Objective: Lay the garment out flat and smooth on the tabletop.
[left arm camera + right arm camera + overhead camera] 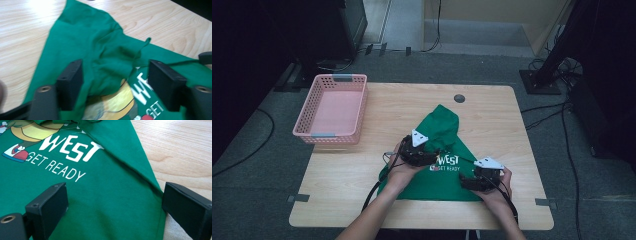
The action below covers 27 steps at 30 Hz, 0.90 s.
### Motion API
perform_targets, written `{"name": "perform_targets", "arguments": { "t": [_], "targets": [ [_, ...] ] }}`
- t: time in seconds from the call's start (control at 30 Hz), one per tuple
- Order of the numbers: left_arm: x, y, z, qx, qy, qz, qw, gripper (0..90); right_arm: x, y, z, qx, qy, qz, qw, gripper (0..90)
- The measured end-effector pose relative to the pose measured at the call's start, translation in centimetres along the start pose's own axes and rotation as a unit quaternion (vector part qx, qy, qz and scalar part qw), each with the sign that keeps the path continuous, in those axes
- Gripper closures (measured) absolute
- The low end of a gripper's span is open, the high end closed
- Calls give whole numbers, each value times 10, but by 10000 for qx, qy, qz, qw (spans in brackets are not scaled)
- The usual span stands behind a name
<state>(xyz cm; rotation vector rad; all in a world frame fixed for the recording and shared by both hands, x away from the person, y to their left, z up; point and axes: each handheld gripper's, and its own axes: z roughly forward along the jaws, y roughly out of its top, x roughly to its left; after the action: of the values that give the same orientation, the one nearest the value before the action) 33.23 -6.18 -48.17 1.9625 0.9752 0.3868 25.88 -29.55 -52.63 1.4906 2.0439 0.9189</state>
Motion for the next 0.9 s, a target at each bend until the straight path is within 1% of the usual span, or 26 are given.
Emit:
{"name": "perform_targets", "arguments": {
  "t": [0.1, 0.17, 0.2, 0.27, 0.3, 0.33, 0.37, 0.43, 0.47, 0.5, 0.53, 0.57, 0.6, 0.63, 0.67, 0.73, 0.77, 0.8, 0.9],
  "targets": [
    [-6, 1, 9, 29, -4, 101, 9999, 332, 0, 0, 0, -1, -8, 8, 10000, 66],
    [-9, 1, 15, 32, 49, 95, 9999, 363, 0, 0, 0, 0, -8, 10, 10000, 66],
    [-10, 2, 18, 34, 48, 51, 10000, 371, 0, 0, 0, -2, -8, 10, 10000, 66],
    [-12, 3, 22, -14, 133, 65, 9999, 420, 0, 0, 0, -3, -10, 13, 10000, 66],
    [-13, 4, 24, -10, 177, 99, 9998, 441, 0, 0, 0, -3, -9, 12, 10000, 66],
    [-14, 4, 27, 38, 227, 152, 9996, 442, 0, 0, 0, -4, -10, 14, 10000, 66],
    [-14, 4, 31, 87, 286, 206, 9993, 442, 0, 0, 0, -4, -10, 13, 10000, 66],
    [-16, 3, 39, 162, 525, 362, 9978, 438, 0, 0, 0, -8, -3, 16, 10000, 66],
    [-16, 2, 42, 194, 594, 396, 9973, 434, 0, 0, 0, -9, -2, 22, 10000, 66],
    [-16, 1, 46, 263, 736, 483, 9958, 437, 0, 0, 0, -11, 0, 28, 10000, 66],
    [-15, 0, 48, 293, 867, 519, 9945, 453, 0, 0, 0, -13, -5, 31, 10000, 66],
    [-13, 0, 50, 285, 940, 499, 9939, 487, 0, 0, 0, -13, -7, 29, 10000, 66],
    [-11, 0, 50, 283, 964, 462, 9939, 544, 0, 0, 0, -11, -11, 27, 10000, 66],
    [-8, 0, 50, 267, 1034, 428, 9934, 599, 0, 0, 0, -9, -9, 27, 10000, 67],
    [-5, 0, 49, 253, 1053, 364, 9935, 672, 0, 0, 0, -8, -13, 26, 10000, 66],
    [4, 2, 46, 181, 947, 105, 9953, 824, 0, 0, 0, -7, -16, 21, 10000, 66],
    [8, 3, 44, 179, 930, 31, 9955, 860, 0, 0, 0, -5, -18, 20, 10000, 66],
    [13, 4, 42, 151, 953, -37, 9953, 871, 0, 0, 0, -4, -20, 20, 10000, 67],
    [30, 7, 34, 80, 1059, -230, 9941, 877, 0, 0, 0, -4, -29, 22, 10000, 66]
  ]
}}
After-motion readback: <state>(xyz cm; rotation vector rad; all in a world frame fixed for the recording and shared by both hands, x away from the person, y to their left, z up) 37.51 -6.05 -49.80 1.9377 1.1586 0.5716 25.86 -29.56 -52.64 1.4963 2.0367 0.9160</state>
